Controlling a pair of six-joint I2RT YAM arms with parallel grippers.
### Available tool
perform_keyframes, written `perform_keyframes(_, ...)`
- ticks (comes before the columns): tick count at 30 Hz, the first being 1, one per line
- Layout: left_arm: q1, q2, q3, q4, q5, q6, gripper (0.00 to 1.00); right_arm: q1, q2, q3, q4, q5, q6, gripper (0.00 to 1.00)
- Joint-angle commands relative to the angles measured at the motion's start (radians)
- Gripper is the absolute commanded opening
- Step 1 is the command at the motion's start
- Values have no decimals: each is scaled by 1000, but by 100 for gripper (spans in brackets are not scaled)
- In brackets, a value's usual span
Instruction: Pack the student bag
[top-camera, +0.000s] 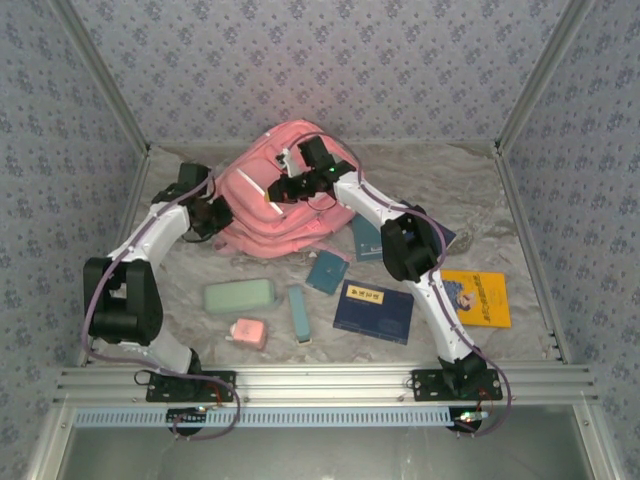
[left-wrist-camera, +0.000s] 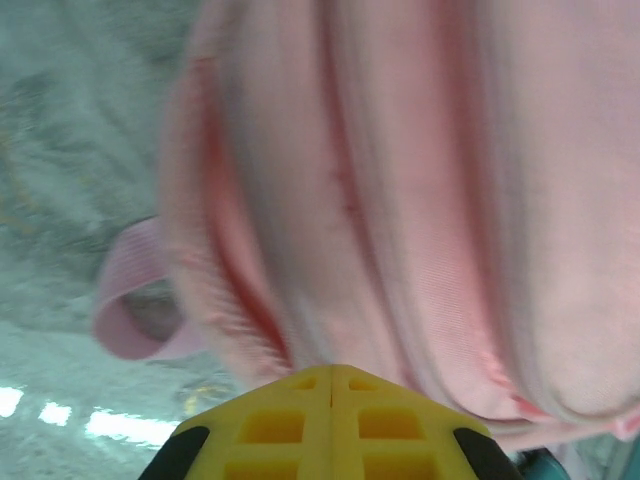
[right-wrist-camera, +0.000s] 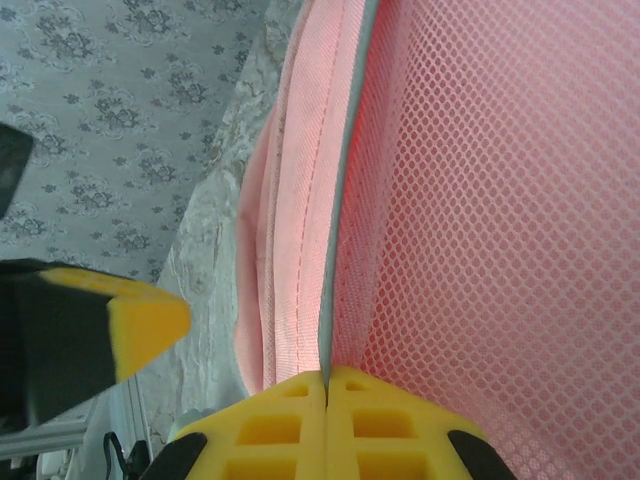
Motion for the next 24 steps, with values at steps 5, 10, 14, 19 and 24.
perform_keyframes(5,44,149,-23,49,144,-74,0,25,-8,38,-75,-105,-91,0)
perform_keyframes(10,43,219,-1,90,163,-96,0,39,49,79,-95,-173,-107,6)
perform_keyframes(14,43,242,12,90,160,-95,0,50,83,97,-102,-198,-113,13)
perform_keyframes(19,43,252,17,91,157,-88,0,61,119,126,-130,-207,-137,20)
perform_keyframes(24,43,252,25,94,160,-84,0,66,130,153,-215,-130,-208,25)
